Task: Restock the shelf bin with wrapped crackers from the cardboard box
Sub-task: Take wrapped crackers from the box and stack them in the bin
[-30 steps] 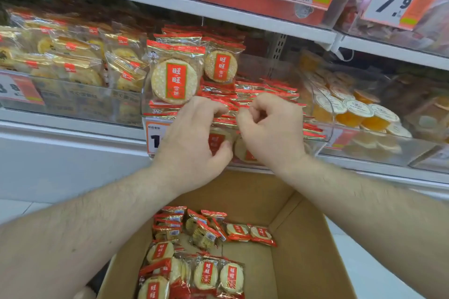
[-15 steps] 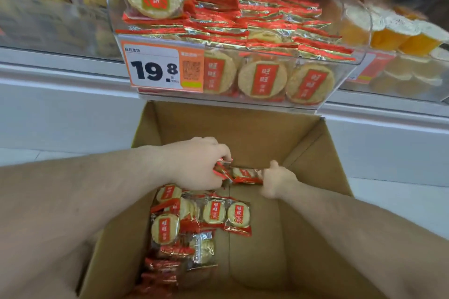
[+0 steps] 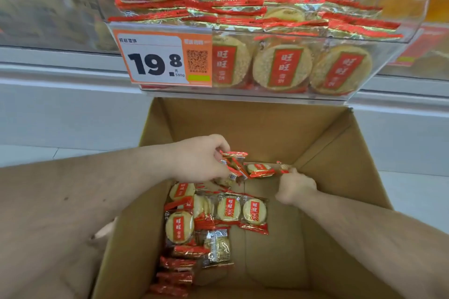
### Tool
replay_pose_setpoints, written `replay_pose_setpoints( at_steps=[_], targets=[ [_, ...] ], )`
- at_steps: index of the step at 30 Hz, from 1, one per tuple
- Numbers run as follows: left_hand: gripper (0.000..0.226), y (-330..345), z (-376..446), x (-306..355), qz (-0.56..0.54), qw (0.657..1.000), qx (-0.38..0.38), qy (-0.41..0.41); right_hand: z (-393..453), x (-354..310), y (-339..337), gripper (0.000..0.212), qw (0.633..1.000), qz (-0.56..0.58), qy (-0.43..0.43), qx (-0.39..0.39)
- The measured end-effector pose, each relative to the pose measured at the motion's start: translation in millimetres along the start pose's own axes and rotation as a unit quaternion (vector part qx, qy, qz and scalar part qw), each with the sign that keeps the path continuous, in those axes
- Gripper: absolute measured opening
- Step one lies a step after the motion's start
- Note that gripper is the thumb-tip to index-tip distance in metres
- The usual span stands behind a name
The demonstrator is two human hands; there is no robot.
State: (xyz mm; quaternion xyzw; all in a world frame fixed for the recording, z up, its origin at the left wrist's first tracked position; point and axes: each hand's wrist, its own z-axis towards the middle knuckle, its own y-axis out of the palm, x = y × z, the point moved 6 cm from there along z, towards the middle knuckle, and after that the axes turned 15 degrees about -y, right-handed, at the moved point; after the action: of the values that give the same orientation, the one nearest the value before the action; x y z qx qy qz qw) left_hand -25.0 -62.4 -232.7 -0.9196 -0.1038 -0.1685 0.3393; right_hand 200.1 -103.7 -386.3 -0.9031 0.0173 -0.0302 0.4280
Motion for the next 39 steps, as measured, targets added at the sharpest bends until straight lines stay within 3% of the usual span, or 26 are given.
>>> replay_pose_setpoints(
  at_steps=[6, 12, 16, 19, 21, 23, 24, 26, 27, 30, 33, 35, 37, 39],
  targets=[
    [0.047, -2, -5, -5, -0.152, 0.985, -0.034, -0.070, -68, -40, -76, 0.033, 0.981, -0.018, -0.093, 0.172],
    [0.049, 7, -11, -3, -0.349, 0.923, -0.106, -0.120, -142, -108, -102, 0.041, 0.899, 0.073, -0.285, 0.323],
    [0.036, 2, -2, -5, -0.418, 0.902, -0.038, -0.104, -151, -126, -100, 0.035, 0.818, 0.096, -0.403, 0.400],
    [0.029, -9, 2, -13, -0.398, 0.912, 0.009, -0.101, -125, -106, -86, 0.014, 0.798, 0.085, -0.429, 0.415],
    [0.031, -16, -1, -16, -0.318, 0.943, 0.037, -0.089, -84, -76, -71, 0.011, 0.842, 0.110, -0.360, 0.388],
    [0.033, -21, -5, -17, -0.237, 0.968, 0.057, -0.063, -37, -38, -54, 0.007, 0.896, 0.223, -0.211, 0.321],
    [0.033, -22, -6, -17, -0.204, 0.976, 0.062, -0.050, -15, -18, -42, 0.007, 0.903, 0.304, -0.123, 0.280],
    [0.033, -22, -7, -18, -0.154, 0.985, 0.067, -0.032, 19, 11, -20, 0.002, 0.880, 0.417, 0.015, 0.227],
    [0.033, -21, -7, -18, -0.141, 0.987, 0.067, -0.026, 32, 19, -10, 0.010, 0.873, 0.437, 0.059, 0.207],
    [0.034, -17, -5, -20, -0.125, 0.990, 0.056, -0.014, 63, 27, 24, 0.032, 0.845, 0.496, 0.129, 0.151],
    [0.034, -14, -1, -22, -0.112, 0.992, 0.049, -0.025, 79, 10, 50, 0.033, 0.738, 0.654, 0.151, 0.072],
    [0.035, -13, 2, -24, -0.107, 0.993, 0.046, -0.032, 83, 4, 56, 0.026, 0.699, 0.695, 0.154, 0.067],
    [0.040, -12, 3, -25, -0.111, 0.992, 0.039, -0.037, 83, 5, 54, 0.011, 0.703, 0.684, 0.167, 0.094],
    [0.047, -12, 2, -25, -0.124, 0.991, 0.034, -0.038, 74, 10, 45, 0.011, 0.748, 0.633, 0.162, 0.114]
  ],
)
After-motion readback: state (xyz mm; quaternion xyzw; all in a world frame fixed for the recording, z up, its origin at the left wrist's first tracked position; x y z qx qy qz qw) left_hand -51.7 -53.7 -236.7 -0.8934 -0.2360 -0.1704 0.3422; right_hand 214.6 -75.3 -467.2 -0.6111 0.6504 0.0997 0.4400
